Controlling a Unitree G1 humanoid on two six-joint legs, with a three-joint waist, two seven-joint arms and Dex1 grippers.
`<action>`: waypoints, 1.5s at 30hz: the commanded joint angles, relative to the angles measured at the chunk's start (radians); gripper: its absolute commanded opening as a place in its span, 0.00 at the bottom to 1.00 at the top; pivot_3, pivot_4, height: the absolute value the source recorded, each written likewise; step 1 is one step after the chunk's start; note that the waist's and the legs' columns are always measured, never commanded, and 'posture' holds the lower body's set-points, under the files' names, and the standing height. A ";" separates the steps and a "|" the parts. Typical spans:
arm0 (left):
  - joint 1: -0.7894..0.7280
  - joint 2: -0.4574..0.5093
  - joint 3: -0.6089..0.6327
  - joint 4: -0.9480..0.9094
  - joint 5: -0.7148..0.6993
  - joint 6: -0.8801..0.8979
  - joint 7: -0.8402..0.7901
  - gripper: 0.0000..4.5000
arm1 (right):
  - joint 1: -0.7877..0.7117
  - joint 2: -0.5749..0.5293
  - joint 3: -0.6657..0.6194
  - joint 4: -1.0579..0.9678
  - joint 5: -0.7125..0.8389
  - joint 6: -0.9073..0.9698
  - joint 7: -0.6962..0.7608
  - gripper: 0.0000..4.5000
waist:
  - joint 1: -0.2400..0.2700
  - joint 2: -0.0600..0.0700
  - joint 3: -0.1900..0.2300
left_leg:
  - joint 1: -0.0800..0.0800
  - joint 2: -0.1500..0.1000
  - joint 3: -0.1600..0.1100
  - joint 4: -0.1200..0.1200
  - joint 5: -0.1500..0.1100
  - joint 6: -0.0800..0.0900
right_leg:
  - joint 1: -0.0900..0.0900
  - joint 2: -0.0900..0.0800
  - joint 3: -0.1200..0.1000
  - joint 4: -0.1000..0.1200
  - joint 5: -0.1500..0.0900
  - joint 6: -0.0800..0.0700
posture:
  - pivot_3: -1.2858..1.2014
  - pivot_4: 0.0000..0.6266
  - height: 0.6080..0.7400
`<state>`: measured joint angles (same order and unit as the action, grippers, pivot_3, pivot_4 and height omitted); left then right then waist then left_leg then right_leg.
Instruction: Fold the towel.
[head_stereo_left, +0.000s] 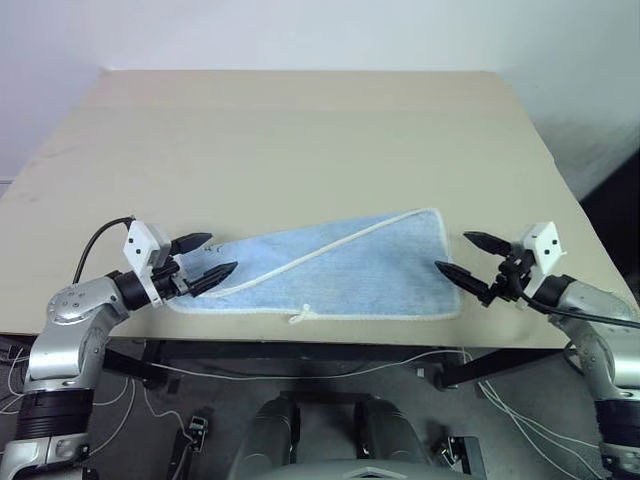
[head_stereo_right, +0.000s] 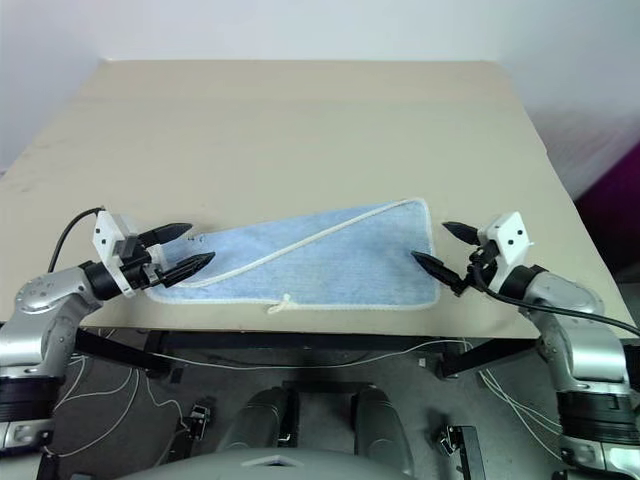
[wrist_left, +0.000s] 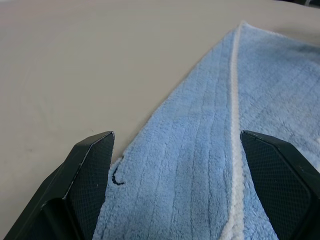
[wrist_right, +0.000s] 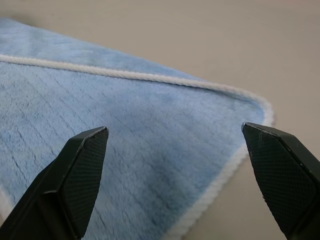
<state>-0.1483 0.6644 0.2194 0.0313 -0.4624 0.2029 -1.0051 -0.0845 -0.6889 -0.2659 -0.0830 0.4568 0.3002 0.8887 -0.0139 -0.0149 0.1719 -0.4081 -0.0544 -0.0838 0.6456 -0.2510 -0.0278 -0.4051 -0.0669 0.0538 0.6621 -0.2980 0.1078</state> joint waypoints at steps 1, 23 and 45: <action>-0.013 0.013 0.020 -0.007 -0.007 -0.026 -0.013 0.94 | 0.005 -0.014 -0.029 -0.022 0.020 0.001 0.007 1.00 | 0.001 0.000 0.000 | 0.000 0.000 0.000 0.000 0.000 0.000 | 0.000 0.000 0.000 0.000 0.000 0.000 | 0.52 0.24 1.00; 0.052 0.071 0.049 -0.056 -0.006 -0.018 -0.022 0.94 | -0.063 0.039 0.066 -0.029 0.007 0.026 -0.011 1.00 | 0.001 0.000 0.000 | 0.000 0.000 0.000 0.000 0.000 0.000 | 0.000 -0.001 0.000 0.000 0.000 0.000 | 0.52 0.24 1.00; -0.219 0.321 -0.174 0.316 0.248 -0.405 -0.425 0.97 | -0.065 0.133 0.102 0.006 -0.038 -0.054 -0.062 1.00 | 0.001 0.001 0.001 | 0.000 0.000 0.000 -0.001 0.000 0.000 | -0.001 0.000 0.000 0.000 0.000 0.000 | 0.52 0.24 1.00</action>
<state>-0.3447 0.9691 0.0573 0.3249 -0.2364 -0.1479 -1.3974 -0.1559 -0.5619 -0.1462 -0.0420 0.4147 0.2722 0.8342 -0.0129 -0.0137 0.1726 -0.4084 -0.0547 -0.0834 0.6448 -0.2510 -0.0278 -0.4058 -0.0674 0.0535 0.6616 -0.2981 0.1076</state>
